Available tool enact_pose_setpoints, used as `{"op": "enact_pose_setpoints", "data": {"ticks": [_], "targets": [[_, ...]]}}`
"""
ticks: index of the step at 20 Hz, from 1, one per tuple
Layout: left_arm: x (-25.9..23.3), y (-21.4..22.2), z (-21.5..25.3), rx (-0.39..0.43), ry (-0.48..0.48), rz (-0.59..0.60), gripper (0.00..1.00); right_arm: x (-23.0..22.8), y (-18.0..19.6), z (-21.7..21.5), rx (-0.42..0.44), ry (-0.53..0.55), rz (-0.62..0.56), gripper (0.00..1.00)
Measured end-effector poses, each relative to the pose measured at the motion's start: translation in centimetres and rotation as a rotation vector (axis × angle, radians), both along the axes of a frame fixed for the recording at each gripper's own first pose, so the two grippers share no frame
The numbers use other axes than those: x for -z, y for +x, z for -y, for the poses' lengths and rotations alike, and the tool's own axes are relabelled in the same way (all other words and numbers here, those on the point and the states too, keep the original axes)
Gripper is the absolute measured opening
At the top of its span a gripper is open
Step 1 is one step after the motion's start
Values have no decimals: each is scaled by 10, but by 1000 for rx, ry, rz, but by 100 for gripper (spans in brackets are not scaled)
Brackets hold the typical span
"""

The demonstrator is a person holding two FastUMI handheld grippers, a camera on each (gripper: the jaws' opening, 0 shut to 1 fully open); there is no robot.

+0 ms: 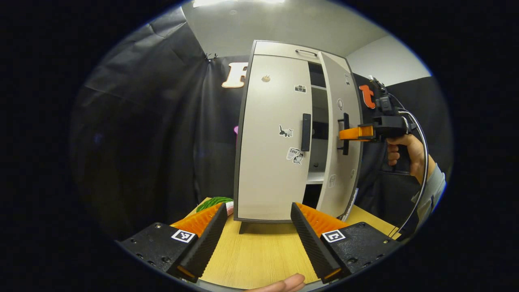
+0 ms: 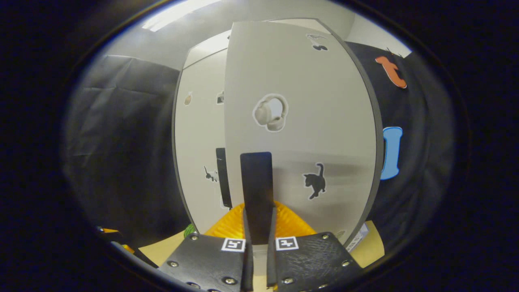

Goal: Open the right door of the double-door shoe cabinet with the right hand, and open the left door with the left hand.

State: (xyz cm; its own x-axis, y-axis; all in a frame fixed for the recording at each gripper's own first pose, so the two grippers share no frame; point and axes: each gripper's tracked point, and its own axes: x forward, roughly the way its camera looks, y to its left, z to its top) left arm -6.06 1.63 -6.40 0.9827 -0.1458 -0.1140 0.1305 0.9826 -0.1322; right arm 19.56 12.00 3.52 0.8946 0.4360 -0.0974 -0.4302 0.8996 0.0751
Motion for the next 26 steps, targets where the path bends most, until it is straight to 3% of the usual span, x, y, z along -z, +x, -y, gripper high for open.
{"op": "enact_pose_setpoints", "data": {"ticks": [9, 15, 20, 26], "targets": [[-10, 0, 0, -10, 15, 42, 98, -1, -15, 20, -12, -49, 10, 13], [-7, -2, 14, 14, -5, 29, 98, -4, -23, 34, 7, -14, 9, 13], [-1, -3, 25, 27, 3, 20, 98, -5, -26, 51, 41, -16, 31, 12], [-6, -4, 50, 64, -4, 36, 98, -12, -17, 89, 156, -42, 89, 11]]}}
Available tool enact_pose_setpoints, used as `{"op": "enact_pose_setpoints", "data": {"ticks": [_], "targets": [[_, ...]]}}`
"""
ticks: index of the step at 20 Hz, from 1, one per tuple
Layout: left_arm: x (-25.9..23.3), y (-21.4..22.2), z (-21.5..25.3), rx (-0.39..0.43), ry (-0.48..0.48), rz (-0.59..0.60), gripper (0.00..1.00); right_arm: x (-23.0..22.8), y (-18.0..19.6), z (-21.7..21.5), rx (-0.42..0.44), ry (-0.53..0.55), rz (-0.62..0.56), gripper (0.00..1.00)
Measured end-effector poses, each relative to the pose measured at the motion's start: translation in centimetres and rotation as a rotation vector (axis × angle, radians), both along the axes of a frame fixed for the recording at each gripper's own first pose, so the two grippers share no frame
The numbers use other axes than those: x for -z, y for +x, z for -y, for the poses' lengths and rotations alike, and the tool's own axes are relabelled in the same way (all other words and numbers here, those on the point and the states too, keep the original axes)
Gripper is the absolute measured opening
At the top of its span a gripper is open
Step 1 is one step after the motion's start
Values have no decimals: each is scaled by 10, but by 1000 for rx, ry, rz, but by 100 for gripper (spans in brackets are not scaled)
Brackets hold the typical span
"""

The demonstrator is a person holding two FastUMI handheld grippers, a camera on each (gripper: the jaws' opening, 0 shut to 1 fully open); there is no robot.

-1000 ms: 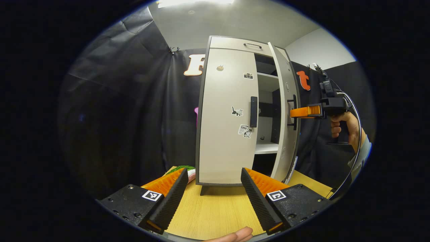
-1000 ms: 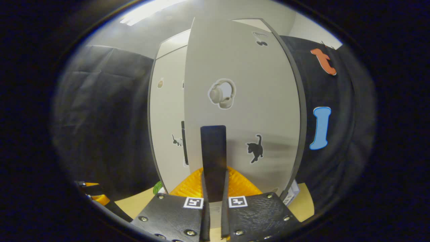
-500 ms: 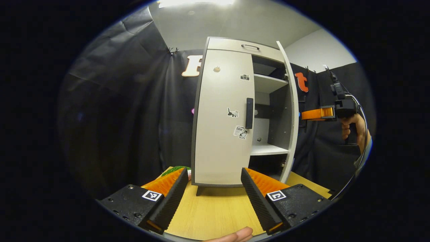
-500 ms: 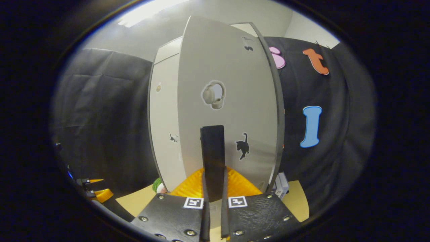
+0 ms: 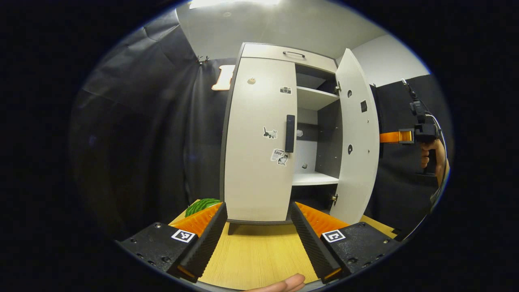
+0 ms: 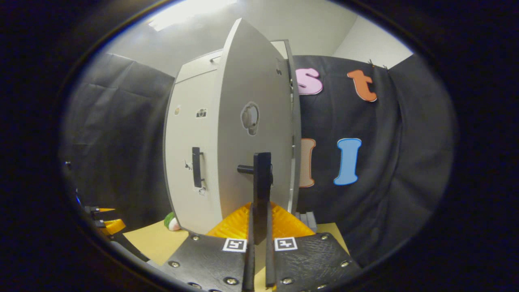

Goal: Open the right door of the double-door shoe cabinet with the right hand, and open the left door with the left hand.

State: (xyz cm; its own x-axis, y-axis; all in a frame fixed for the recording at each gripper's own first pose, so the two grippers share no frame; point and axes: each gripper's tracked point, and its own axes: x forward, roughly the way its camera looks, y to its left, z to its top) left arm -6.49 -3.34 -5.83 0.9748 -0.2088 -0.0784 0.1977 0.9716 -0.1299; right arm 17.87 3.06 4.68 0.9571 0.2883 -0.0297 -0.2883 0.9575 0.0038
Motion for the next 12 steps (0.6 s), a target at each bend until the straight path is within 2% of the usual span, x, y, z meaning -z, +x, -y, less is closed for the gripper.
{"op": "enact_pose_setpoints", "data": {"ticks": [2, 3, 4, 5, 6, 7, 10, 12], "targets": [[0, 1, 13, 19, 4, 5, 98, 1, 3, 16, 62, 25, 0, 11], [1, 2, 19, 32, 8, 1, 98, 1, 7, 27, 125, 17, 6, 11], [3, 3, 23, 39, 13, -6, 98, 2, 13, 35, 142, 29, 0, 11], [4, 5, 25, 41, 20, -13, 98, 0, 1, 22, 58, 85, -7, 1], [6, 6, 25, 37, 27, -17, 98, 3, 4, 6, 9, 130, -30, 1], [6, 7, 26, 30, 33, -22, 98, 2, 2, 7, 14, 148, -23, 0], [5, 11, 25, 14, 46, -25, 96, 3, 6, 18, 35, 103, 4, 1], [1, 16, 26, 1, 57, -15, 98, 3, 6, 14, 3, 105, 2, 1]]}}
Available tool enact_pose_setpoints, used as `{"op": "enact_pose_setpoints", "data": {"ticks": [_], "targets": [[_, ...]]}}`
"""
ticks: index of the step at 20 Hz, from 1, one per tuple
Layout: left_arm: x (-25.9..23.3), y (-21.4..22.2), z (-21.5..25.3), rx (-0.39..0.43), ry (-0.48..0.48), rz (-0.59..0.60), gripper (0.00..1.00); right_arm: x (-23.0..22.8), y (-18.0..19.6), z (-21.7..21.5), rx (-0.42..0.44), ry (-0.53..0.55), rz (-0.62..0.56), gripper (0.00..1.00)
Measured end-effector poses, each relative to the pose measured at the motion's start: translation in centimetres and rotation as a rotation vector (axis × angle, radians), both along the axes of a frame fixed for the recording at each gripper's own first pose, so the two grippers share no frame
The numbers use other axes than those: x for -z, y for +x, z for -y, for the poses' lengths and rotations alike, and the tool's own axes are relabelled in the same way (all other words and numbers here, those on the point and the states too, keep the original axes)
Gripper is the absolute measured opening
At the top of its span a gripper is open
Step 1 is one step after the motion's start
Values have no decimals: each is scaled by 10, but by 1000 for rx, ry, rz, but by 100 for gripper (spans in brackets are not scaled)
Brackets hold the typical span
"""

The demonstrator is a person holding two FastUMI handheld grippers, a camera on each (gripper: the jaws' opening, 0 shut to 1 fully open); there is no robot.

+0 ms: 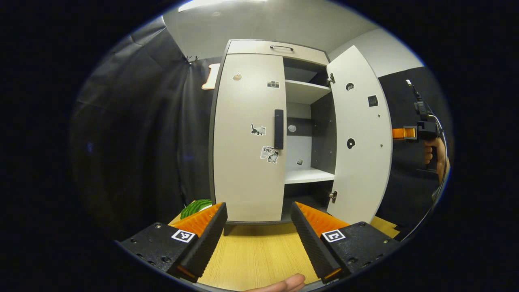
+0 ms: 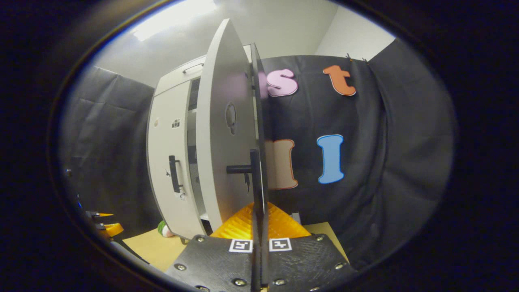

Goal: Open the right door of the double-door shoe cabinet with the right hand, and open the left door with the left hand.

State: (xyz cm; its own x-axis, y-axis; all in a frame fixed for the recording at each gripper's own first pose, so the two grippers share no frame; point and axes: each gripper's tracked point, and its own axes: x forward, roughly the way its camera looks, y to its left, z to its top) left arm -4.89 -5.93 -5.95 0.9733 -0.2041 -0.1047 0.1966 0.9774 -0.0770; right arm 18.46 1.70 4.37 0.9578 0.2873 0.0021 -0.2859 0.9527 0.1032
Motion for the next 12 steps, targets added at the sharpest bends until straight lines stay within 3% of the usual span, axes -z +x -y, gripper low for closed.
{"op": "enact_pose_setpoints", "data": {"ticks": [9, 12], "targets": [[-18, 41, 6, -28, 40, 28, 98, 5, -3, -3, 7, 39, 1, 1], [-19, 59, 13, -6, 26, 13, 98, 6, -6, 8, 66, -6, 17, 4]]}}
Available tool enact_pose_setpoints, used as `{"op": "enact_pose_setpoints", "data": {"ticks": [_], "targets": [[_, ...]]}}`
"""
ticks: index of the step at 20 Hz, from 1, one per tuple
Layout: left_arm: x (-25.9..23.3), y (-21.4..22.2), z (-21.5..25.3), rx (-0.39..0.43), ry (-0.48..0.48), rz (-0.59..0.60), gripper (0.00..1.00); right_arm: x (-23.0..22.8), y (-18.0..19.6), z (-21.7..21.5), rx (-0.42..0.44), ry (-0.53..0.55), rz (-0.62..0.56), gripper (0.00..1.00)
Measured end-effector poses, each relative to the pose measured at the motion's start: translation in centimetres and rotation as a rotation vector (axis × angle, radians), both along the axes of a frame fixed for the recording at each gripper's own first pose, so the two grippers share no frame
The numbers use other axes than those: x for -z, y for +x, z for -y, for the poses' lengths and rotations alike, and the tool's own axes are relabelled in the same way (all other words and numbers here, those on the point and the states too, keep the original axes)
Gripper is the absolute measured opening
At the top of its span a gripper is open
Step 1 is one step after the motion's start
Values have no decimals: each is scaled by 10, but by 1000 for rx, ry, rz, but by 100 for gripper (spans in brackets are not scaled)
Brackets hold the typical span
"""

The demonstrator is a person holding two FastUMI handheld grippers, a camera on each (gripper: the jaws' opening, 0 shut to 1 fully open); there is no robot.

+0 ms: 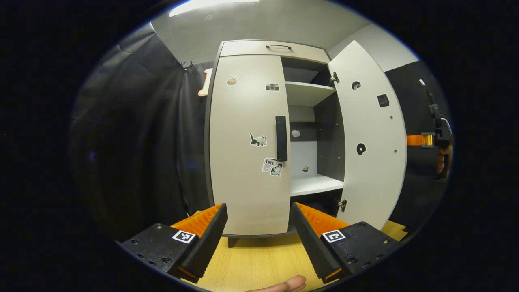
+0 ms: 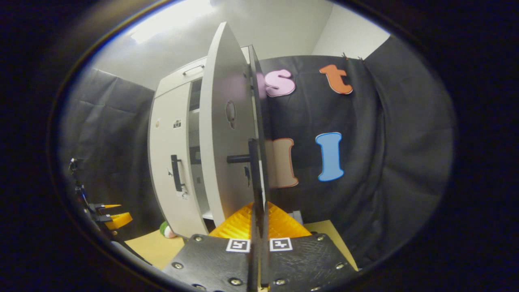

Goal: Open the right door of the double-door shoe cabinet with the right hand, and open the left door with the left hand.

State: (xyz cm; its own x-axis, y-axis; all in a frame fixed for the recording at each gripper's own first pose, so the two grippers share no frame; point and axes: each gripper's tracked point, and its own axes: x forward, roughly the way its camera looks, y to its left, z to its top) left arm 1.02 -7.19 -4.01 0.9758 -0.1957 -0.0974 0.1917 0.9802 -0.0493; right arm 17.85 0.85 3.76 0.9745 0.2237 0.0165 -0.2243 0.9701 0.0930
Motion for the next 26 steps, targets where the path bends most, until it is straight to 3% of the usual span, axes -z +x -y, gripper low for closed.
{"op": "enact_pose_setpoints", "data": {"ticks": [1, 3, 5, 8, 12, 18, 21, 24, 26], "targets": [[-3, 7, 3, 8, -14, 0, 98, 2, 1, 10, 46, -29, 9, 7], [-13, 22, 6, 14, -36, 16, 98, -5, -3, 27, 124, -53, 46, 41], [-22, 40, 6, 2, -40, 38, 98, -11, -8, 19, 113, -32, 78, 74], [-34, 67, 14, -4, -28, 72, 98, -13, -19, 13, 97, -1, 92, 100], [-49, 98, 40, 18, -2, 79, 97, -13, -33, -3, 91, 75, 79, 98], [-67, 146, 65, -32, 20, 77, 97, -12, -43, -16, 36, 87, 85, 100], [-77, 178, 59, -108, 49, 114, 96, -10, -46, -19, 29, 100, 81, 100], [-77, 199, 78, -55, 69, 127, 95, -10, -48, -21, 19, 93, 89, 97], [-84, 207, 82, -55, 57, 158, 88, -9, -49, -17, 29, 55, 105, 100]]}}
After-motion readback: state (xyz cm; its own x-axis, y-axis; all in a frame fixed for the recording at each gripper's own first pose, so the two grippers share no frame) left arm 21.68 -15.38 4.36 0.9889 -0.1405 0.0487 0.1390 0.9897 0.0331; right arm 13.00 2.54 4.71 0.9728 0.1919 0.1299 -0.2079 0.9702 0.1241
